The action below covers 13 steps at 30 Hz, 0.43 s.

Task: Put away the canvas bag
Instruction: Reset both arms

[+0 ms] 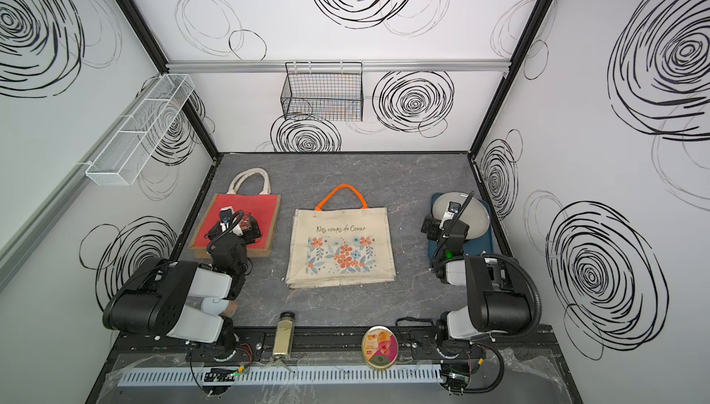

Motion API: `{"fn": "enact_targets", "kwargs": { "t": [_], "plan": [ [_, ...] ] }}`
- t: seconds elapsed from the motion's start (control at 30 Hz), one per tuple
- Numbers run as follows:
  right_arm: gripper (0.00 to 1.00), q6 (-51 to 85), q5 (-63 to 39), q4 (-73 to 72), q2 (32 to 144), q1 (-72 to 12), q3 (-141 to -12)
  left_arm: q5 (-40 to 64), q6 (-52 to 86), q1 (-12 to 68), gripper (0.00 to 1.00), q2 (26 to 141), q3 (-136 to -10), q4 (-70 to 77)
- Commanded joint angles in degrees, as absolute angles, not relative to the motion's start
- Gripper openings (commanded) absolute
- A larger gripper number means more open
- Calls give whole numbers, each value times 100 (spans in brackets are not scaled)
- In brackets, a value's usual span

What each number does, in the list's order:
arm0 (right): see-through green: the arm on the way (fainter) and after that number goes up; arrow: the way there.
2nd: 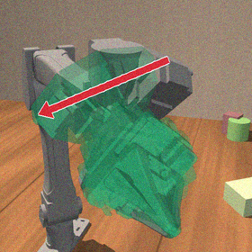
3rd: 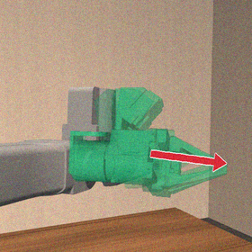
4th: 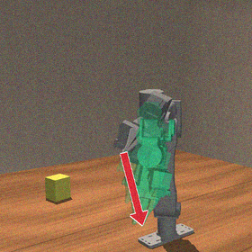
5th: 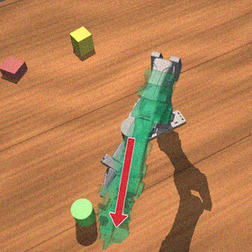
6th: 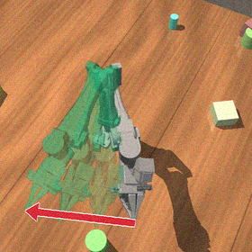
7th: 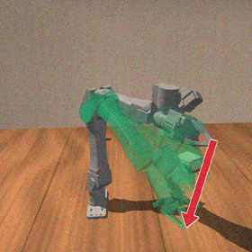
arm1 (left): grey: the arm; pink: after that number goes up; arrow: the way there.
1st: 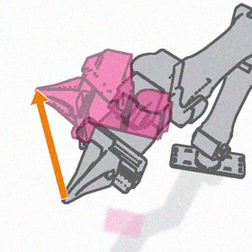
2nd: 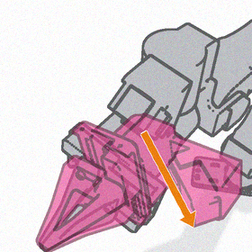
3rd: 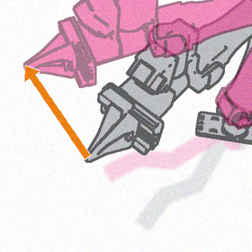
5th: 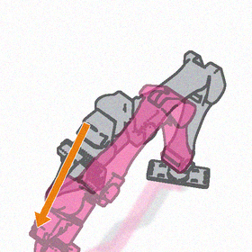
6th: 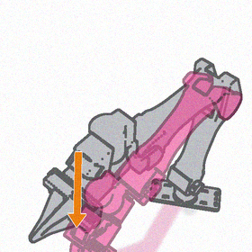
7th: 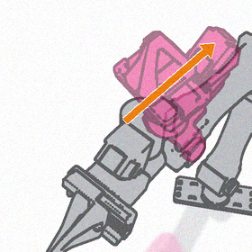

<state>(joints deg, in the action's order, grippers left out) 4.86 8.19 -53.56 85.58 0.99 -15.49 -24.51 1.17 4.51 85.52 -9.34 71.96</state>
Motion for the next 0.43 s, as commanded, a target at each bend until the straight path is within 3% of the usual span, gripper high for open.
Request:
{"fn": "enact_targets", "kwargs": {
  "t": [0.0,0.1,0.4],
  "plan": [
    [100,548,753,-5254,8374,106,-1846,-2016,178,464,99,8600,-1104,7747],
    [100,408,779,-5768,8453,55,-1651,-2021,176,472,99,8599,-1103,7740],
    [100,505,703,-5472,8360,113,-1728,-2268,78,615,99,8596,-1099,7746]
  ]
}}
